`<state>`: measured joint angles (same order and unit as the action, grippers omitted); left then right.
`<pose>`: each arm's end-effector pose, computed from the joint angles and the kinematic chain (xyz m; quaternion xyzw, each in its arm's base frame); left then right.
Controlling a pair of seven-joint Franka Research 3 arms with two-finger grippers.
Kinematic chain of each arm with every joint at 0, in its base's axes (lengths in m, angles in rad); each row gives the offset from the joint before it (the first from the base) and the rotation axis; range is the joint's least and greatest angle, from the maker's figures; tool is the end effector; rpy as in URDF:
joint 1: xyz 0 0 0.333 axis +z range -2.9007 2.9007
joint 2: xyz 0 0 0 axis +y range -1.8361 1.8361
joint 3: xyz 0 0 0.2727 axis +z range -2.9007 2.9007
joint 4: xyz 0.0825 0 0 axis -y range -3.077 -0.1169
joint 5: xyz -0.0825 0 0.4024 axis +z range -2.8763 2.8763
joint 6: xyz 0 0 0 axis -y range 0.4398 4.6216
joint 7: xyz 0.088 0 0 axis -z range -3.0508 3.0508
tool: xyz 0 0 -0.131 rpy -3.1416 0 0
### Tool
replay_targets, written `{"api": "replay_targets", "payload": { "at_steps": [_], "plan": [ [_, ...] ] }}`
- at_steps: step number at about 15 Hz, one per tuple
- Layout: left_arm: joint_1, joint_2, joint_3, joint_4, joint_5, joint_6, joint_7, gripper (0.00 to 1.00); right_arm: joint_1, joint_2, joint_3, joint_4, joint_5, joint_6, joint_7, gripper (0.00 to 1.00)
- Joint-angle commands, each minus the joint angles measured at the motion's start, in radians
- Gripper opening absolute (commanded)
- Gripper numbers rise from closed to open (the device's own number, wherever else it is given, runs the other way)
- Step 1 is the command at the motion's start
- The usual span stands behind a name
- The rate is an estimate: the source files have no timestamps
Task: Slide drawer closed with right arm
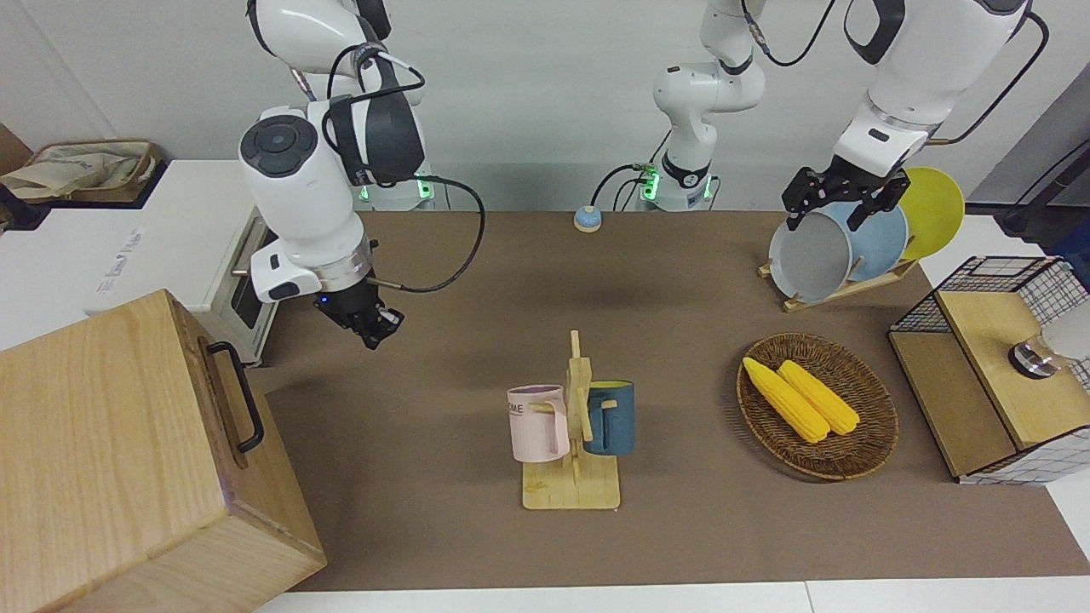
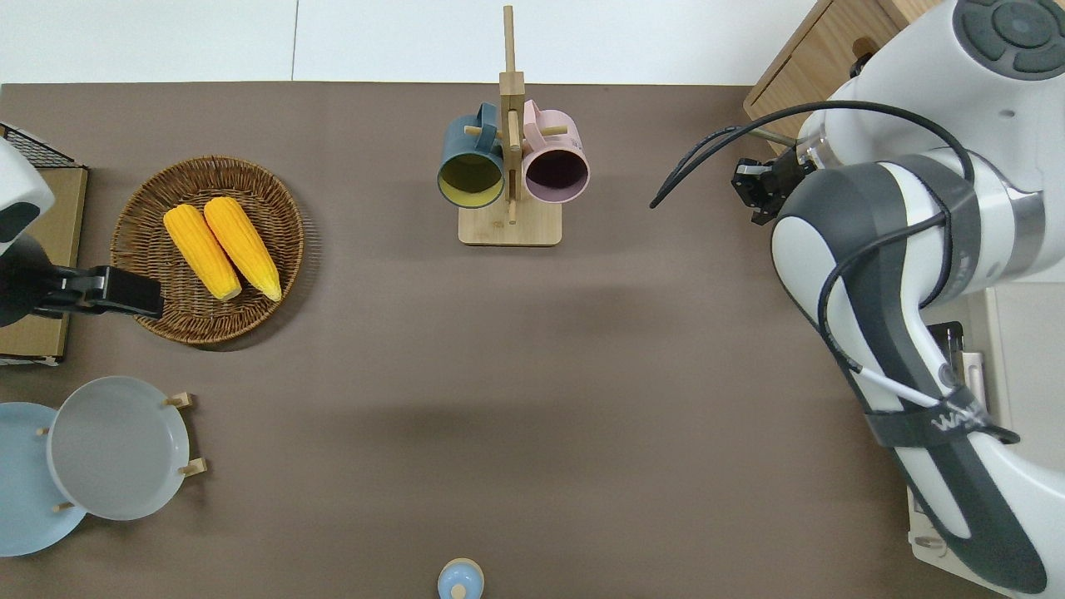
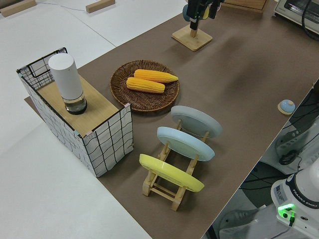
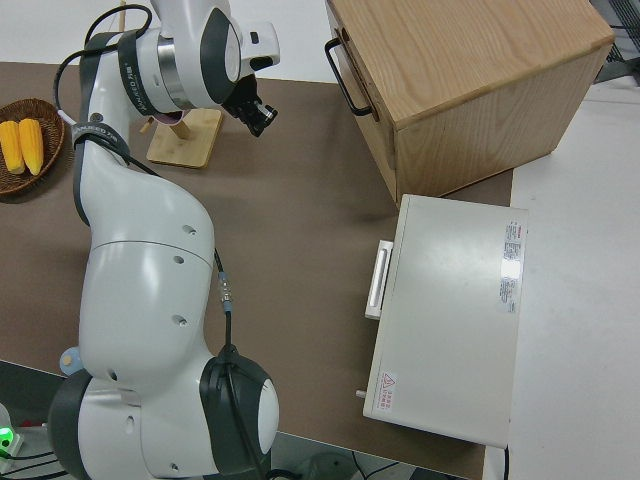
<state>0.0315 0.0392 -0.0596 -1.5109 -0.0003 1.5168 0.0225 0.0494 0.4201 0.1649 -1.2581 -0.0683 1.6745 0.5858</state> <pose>0.5771 -0.0157 0.5592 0.9995 -0.0253 -0.0166 0.0013 0.6721 0.1193 0.4588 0.9821 -0.1882 0.0009 0.0001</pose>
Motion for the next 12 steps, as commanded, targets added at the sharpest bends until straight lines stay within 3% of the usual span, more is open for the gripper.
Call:
{"api": "replay_targets", "payload": {
  "at_steps": [1, 5, 10, 12],
  "plan": [
    [0.004, 0.011, -0.006, 0.026, 0.017, -0.020, 0.010, 0.99, 0.018, -0.070, -0.002, -0.021, -0.007, -0.076, -0.108, 0.000],
    [0.004, 0.011, -0.006, 0.026, 0.017, -0.020, 0.010, 0.99, 0.017, -0.153, -0.016, -0.069, 0.007, -0.099, -0.290, 0.000],
    [0.004, 0.011, -0.006, 0.026, 0.017, -0.020, 0.010, 0.99, 0.015, -0.251, -0.022, -0.184, 0.007, -0.088, -0.359, 0.000],
    [0.004, 0.011, -0.006, 0.026, 0.017, -0.020, 0.010, 0.99, 0.004, -0.264, -0.022, -0.205, 0.005, -0.078, -0.386, 0.000]
  ]
}}
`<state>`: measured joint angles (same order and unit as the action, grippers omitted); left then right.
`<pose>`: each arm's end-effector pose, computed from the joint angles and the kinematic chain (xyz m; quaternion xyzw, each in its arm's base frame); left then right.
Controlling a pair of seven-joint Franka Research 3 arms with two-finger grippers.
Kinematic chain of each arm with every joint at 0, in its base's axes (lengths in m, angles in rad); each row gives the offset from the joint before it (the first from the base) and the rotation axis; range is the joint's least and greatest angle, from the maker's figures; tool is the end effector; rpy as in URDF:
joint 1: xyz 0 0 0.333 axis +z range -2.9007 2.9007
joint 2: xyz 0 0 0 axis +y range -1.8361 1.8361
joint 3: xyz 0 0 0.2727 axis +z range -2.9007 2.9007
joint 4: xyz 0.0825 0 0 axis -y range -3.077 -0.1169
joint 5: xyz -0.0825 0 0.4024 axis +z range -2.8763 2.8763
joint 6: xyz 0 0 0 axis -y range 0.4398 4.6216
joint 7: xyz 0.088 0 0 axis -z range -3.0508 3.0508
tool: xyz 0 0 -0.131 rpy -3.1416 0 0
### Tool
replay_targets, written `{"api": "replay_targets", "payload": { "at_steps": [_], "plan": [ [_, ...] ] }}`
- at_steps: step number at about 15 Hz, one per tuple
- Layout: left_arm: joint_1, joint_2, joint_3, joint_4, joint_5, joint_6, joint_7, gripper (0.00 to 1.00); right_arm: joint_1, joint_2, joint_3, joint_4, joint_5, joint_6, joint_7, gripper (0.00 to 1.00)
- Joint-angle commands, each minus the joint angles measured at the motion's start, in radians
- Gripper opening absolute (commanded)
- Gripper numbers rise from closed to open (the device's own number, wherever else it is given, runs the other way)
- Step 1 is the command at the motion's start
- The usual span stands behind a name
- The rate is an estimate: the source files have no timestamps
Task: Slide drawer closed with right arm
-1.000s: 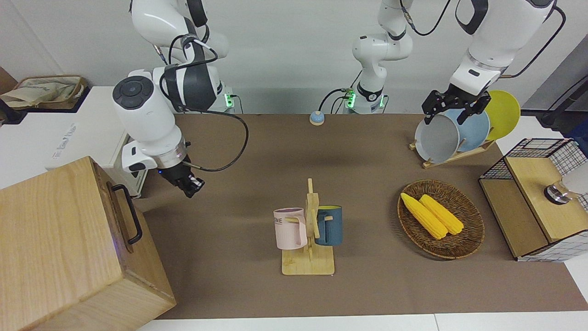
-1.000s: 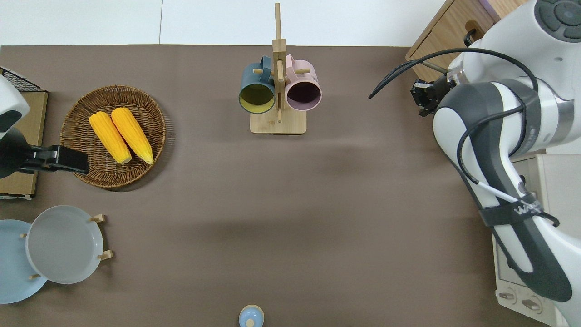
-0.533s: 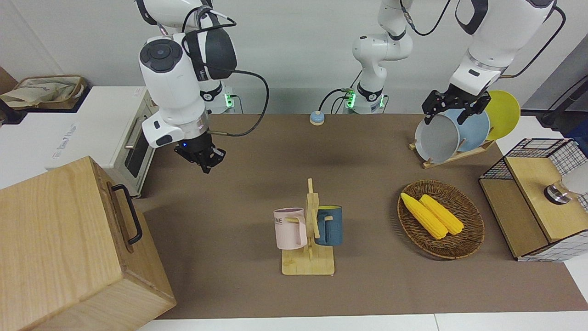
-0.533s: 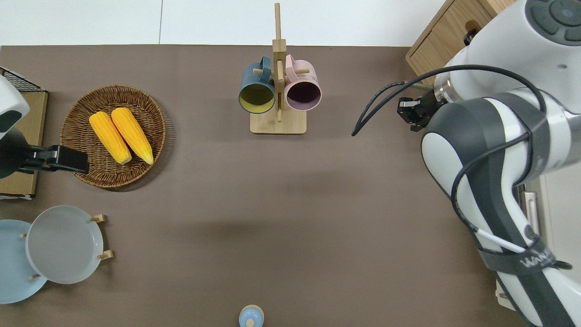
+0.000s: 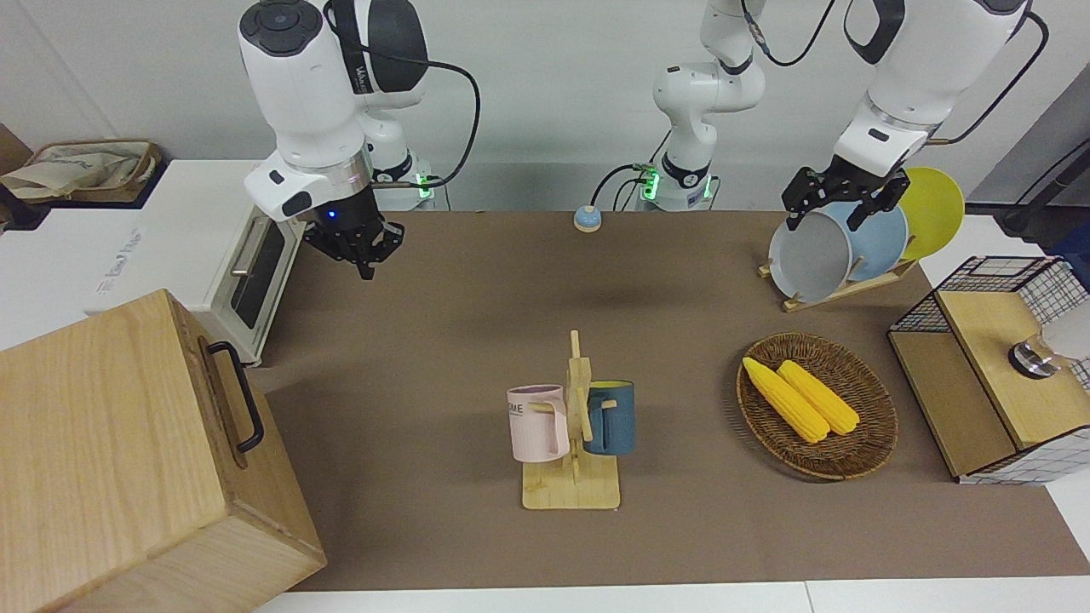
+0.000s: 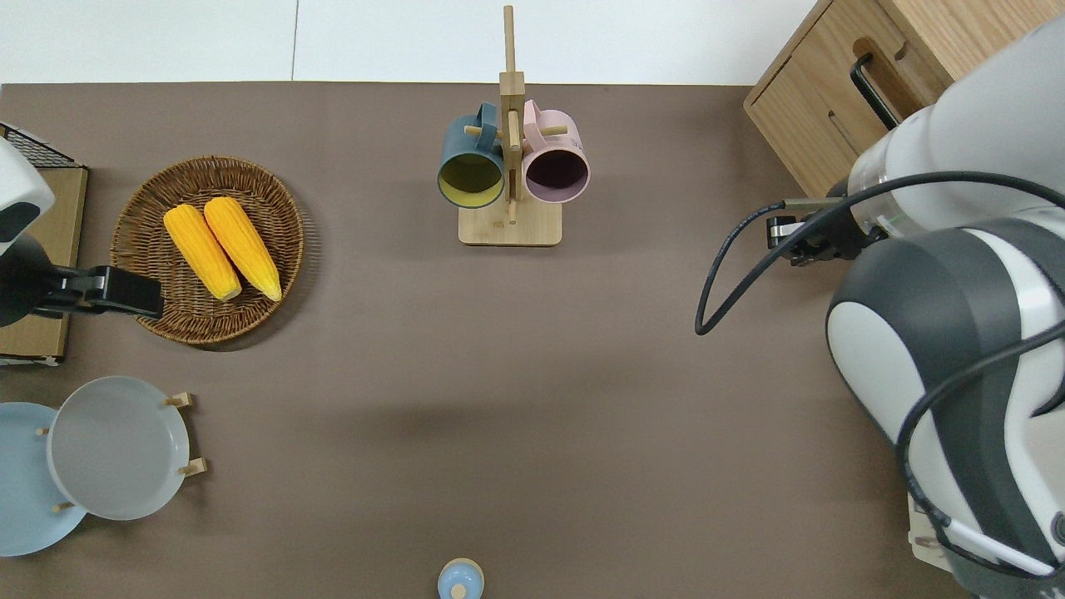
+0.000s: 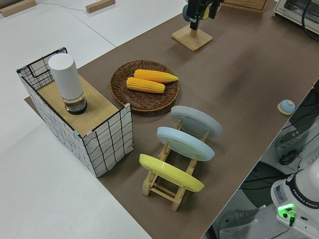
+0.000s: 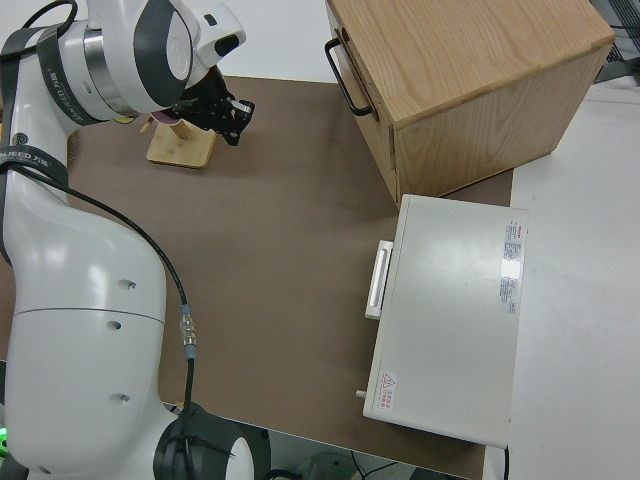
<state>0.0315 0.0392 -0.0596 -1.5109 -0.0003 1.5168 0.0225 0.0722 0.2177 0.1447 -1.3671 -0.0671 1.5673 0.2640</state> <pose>0.5771 -0.0157 0.5592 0.9995 -0.0253 -0.0166 0.0013 0.6171 0.1186 0.5271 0.9995 -0.0250 -0.0032 0.0193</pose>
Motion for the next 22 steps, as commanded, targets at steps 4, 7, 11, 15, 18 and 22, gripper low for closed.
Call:
{"api": "replay_targets", "payload": {
  "at_steps": [4, 7, 11, 15, 18, 22],
  "plan": [
    [0.004, 0.011, -0.006, 0.026, 0.017, -0.020, 0.010, 0.99, -0.035, -0.127, -0.002, -0.171, 0.009, 0.039, -0.101, 0.000],
    [0.004, 0.011, -0.006, 0.026, 0.017, -0.020, 0.010, 0.99, -0.055, -0.164, -0.005, -0.216, 0.046, 0.048, -0.152, 0.000],
    [0.004, 0.011, -0.006, 0.026, 0.017, -0.020, 0.010, 0.99, -0.055, -0.153, -0.025, -0.208, 0.049, 0.051, -0.210, 0.130],
    [0.004, 0.013, -0.006, 0.024, 0.017, -0.020, 0.010, 0.99, -0.054, -0.135, -0.025, -0.184, 0.049, 0.049, -0.184, 0.988],
    [0.004, 0.011, -0.006, 0.026, 0.017, -0.020, 0.010, 1.00, -0.061, -0.107, -0.020, -0.124, 0.053, 0.028, -0.181, 0.990],
    [0.004, 0.011, -0.006, 0.026, 0.017, -0.020, 0.010, 0.99, -0.058, -0.106, -0.019, -0.104, 0.082, 0.016, -0.186, 0.990]
  ]
}}
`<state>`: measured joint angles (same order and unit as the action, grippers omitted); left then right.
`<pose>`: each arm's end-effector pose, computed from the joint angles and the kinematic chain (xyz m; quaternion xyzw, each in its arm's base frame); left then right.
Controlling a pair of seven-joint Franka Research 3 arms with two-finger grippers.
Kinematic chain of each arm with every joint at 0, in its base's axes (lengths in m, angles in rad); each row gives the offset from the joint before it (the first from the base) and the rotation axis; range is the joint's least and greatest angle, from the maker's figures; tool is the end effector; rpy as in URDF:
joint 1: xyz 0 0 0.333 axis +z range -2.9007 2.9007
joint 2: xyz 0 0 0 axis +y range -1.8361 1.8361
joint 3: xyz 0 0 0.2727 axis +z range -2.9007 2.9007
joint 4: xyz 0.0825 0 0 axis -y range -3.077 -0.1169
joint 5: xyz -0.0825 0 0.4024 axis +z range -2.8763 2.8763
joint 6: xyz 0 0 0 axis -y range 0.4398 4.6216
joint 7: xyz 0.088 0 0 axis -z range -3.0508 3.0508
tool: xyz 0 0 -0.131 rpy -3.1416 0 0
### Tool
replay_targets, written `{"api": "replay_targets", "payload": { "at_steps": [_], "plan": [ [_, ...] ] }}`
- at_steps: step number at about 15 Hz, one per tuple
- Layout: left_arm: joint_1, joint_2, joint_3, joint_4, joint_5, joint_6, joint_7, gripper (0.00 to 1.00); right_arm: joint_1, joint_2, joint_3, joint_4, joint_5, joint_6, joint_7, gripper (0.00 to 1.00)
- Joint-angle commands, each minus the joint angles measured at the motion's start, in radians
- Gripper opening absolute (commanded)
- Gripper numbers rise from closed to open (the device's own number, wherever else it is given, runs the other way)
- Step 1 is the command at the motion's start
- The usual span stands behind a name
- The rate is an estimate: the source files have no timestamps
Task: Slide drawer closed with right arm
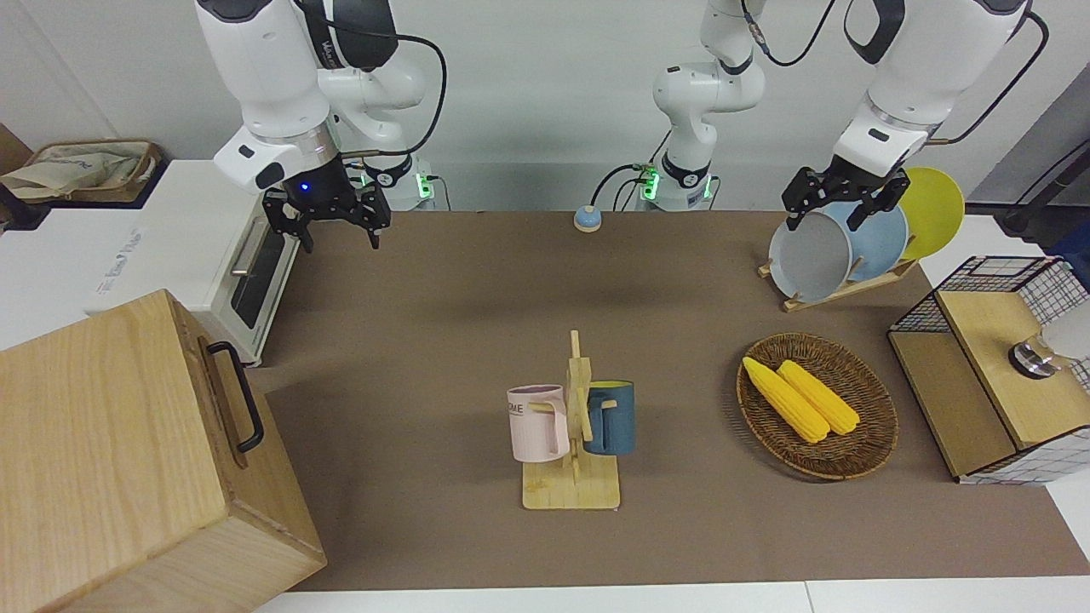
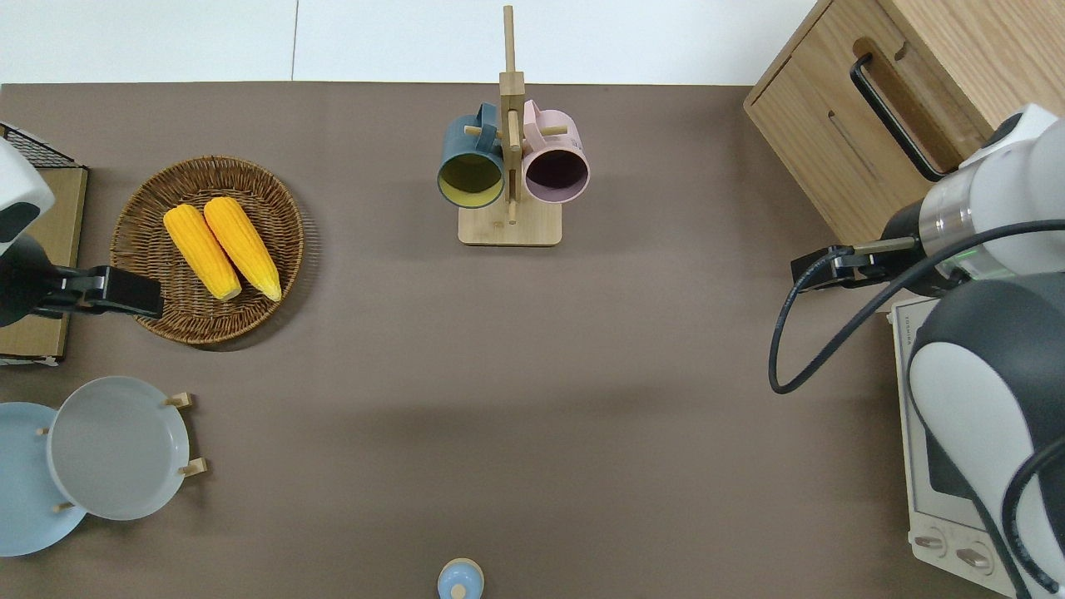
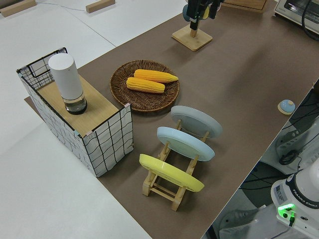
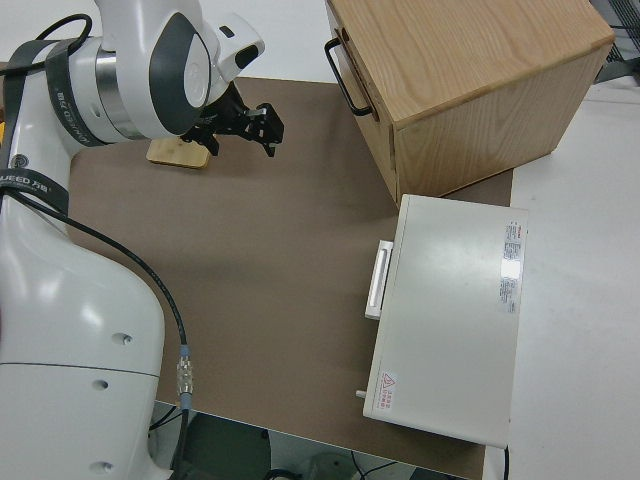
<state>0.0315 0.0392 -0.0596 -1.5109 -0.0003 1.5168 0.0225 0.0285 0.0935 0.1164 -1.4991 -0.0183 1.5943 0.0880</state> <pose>0.5771 -0.0157 0.5592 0.9995 -0.0253 -0.0166 0.0013 0.5942 0.0818 0.5400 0.9996 0.0284 0.0016 0.0036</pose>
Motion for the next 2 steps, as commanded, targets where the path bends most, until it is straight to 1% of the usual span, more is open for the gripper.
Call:
{"api": "replay_targets", "payload": {
  "at_steps": [1, 2],
  "plan": [
    [0.004, 0.011, -0.006, 0.026, 0.017, -0.020, 0.010, 0.99, -0.015, 0.020, 0.009, 0.028, 0.034, -0.011, -0.008, 0.990],
    [0.004, 0.011, -0.006, 0.026, 0.017, -0.020, 0.010, 0.99, -0.013, 0.025, 0.009, 0.028, 0.034, -0.011, -0.008, 0.990]
  ]
}}
